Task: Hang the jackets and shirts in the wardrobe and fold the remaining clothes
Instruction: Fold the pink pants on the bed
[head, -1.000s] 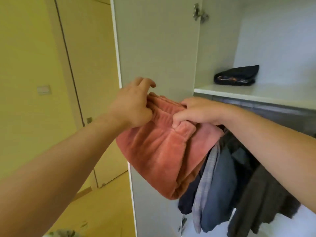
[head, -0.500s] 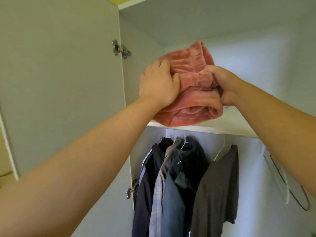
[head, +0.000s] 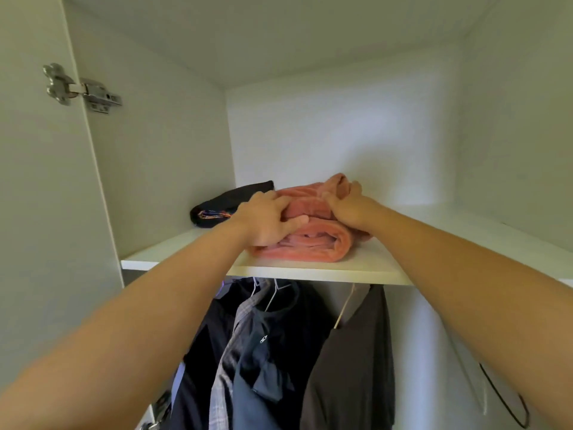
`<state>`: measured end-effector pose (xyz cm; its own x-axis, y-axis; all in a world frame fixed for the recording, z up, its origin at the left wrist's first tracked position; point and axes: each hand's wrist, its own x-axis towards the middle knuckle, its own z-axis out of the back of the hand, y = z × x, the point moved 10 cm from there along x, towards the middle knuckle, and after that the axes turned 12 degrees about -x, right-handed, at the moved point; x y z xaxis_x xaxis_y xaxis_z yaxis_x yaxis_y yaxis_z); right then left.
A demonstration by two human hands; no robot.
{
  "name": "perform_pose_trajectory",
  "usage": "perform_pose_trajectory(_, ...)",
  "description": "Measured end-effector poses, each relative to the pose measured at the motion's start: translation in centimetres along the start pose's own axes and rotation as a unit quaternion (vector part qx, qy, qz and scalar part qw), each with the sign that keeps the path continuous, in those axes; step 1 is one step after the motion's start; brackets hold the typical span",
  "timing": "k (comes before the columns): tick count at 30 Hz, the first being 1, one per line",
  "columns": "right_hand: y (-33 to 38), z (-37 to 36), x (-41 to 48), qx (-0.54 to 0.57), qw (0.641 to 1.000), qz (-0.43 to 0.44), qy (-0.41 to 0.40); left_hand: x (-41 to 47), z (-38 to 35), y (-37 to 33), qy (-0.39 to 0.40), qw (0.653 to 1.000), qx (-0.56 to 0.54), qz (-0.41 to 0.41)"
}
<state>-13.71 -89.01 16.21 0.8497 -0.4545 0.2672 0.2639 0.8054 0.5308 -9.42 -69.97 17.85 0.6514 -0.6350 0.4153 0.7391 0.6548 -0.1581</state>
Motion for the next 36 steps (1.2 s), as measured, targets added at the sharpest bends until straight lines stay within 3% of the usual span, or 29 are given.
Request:
perform_pose_trajectory(4,0.2,1.1,3.3,-0.147,0.985,0.057,-0.064,2.1,-2.2,2.0,0.073,0.997,0.003,-0.023)
perform_pose_trajectory(8,5.1,2.3,4.0,-0.278,0.914,0.21,-0.208,5.4,-3.6,3.2,0.054,0.998,0.014,-0.021)
perform_pose_trajectory(10,7.2,1.7,3.9,-0.286,0.899,0.255,-0.21,7.1,-4.3,3.7,0.051,0.998,0.043,-0.014)
perform_pose_trajectory(17,6.5,-3.8,7.9,-0.35,0.928,0.127,0.018,12.5,-7.8,6.3,0.086,0.986,0.139,0.025)
perform_pose_trajectory(20,6.2,-4.7,9.2,-0.259,0.962,0.084,0.012,14.3,-9.1,7.5,0.102,0.987,0.117,0.043)
perform_pose_trajectory(24,6.7,-5.5,10.7,-0.343,0.936,0.073,-0.04,15.7,-8.8,9.6,0.158,0.987,-0.026,0.021)
perform_pose_trajectory(28,6.2,-6.4,13.2,-0.322,0.944,0.051,-0.045,16.4,-8.5,10.1,0.084,0.994,-0.004,-0.071)
perform_pose_trajectory(33,6.3,-8.3,14.3,-0.315,0.947,0.061,-0.025,17.4,-7.4,9.5,-0.051,0.974,0.207,-0.077)
perform_pose_trajectory(36,6.5,-8.1,14.0,-0.305,0.949,0.065,-0.043,17.4,-6.7,9.3,-0.097,0.983,0.143,-0.067)
